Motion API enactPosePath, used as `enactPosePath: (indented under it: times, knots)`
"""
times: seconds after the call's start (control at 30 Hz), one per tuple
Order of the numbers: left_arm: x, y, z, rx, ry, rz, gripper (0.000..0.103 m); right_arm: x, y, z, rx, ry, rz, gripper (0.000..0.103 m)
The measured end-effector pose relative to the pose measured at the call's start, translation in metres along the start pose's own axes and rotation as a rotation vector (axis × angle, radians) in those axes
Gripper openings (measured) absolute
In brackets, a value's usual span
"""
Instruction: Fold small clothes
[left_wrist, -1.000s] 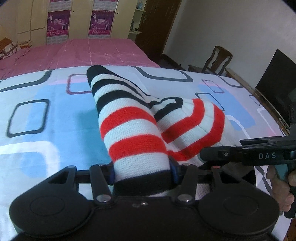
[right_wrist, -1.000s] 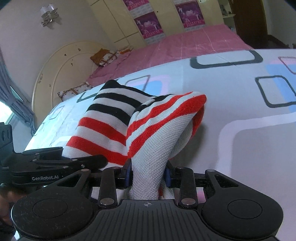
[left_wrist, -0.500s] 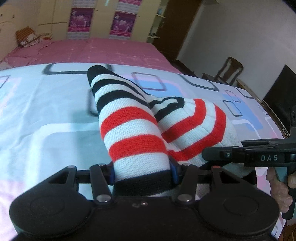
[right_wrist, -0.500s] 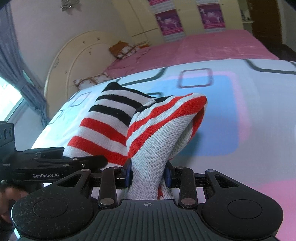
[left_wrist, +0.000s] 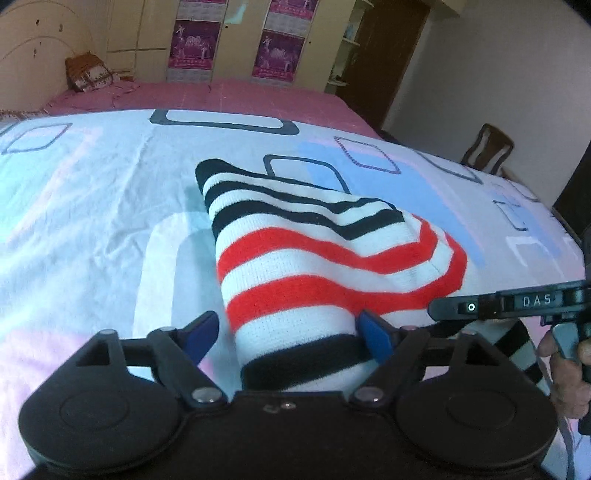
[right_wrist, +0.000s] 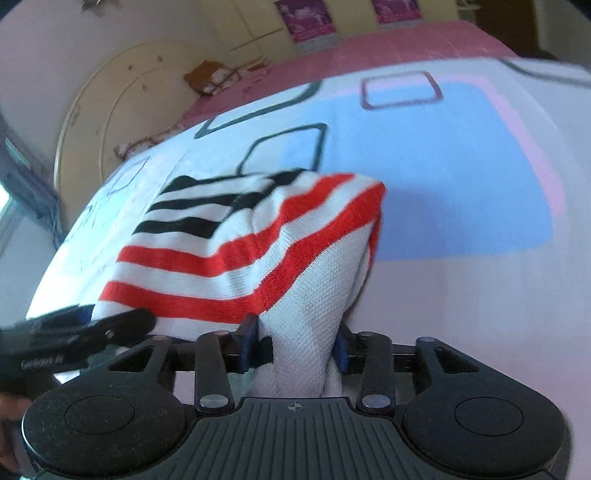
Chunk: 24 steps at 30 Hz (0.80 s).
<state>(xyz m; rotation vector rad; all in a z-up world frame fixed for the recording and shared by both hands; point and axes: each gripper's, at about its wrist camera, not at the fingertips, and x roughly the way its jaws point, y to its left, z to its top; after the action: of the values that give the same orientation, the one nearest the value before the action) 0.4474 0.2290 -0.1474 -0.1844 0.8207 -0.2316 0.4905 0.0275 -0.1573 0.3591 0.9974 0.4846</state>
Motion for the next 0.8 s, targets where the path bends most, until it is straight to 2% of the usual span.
enactPosePath:
  times: [0.1,0.2,0.27,0.33,0.37,0.43,0.47,0.53,0.6,0.63,0.67,0.8]
  knots:
    - [-0.005,0.015,-0.002,-0.028,0.014,-0.031,0.081,0.0,-0.002,0.001,0.015,-0.003,0.007,0.042]
    - [-0.022,0.021,0.003,-0.014,0.018,-0.069,0.061,-0.01,0.006,0.004,-0.044,0.009,-0.03,0.042]
    - [-0.041,0.014,0.008,0.064,-0.03,-0.042,0.052,-0.028,0.023,0.005,-0.147,0.01,-0.124,0.043]
    - [-0.052,0.013,0.015,0.087,-0.05,-0.066,0.052,-0.046,0.044,0.005,-0.267,-0.068,-0.233,0.043]
    - [-0.052,0.011,0.02,0.092,-0.048,-0.097,0.052,-0.052,0.052,0.008,-0.297,-0.103,-0.245,0.043]
    - [-0.04,0.001,0.027,0.141,-0.028,-0.08,0.049,-0.051,0.06,0.015,-0.309,-0.121,-0.179,0.036]
    - [-0.03,-0.004,0.03,0.159,-0.005,-0.064,0.048,-0.045,0.063,0.019,-0.31,-0.119,-0.167,0.03]
    - [-0.009,-0.007,0.032,0.144,0.042,-0.056,0.048,-0.021,0.07,0.028,-0.332,-0.084,-0.174,0.029]
    - [0.002,-0.01,0.026,0.154,0.068,-0.042,0.049,0.008,0.064,0.032,-0.332,0.0,-0.226,0.02]
    - [0.004,-0.011,0.023,0.169,0.063,-0.033,0.05,0.018,0.058,0.029,-0.331,0.024,-0.245,0.02]
    - [0.004,-0.013,0.022,0.179,0.061,-0.024,0.05,0.022,0.051,0.026,-0.318,0.007,-0.229,0.022]
    - [-0.002,-0.018,0.019,0.197,0.058,-0.015,0.047,0.013,0.044,0.026,-0.268,-0.004,-0.203,0.023]
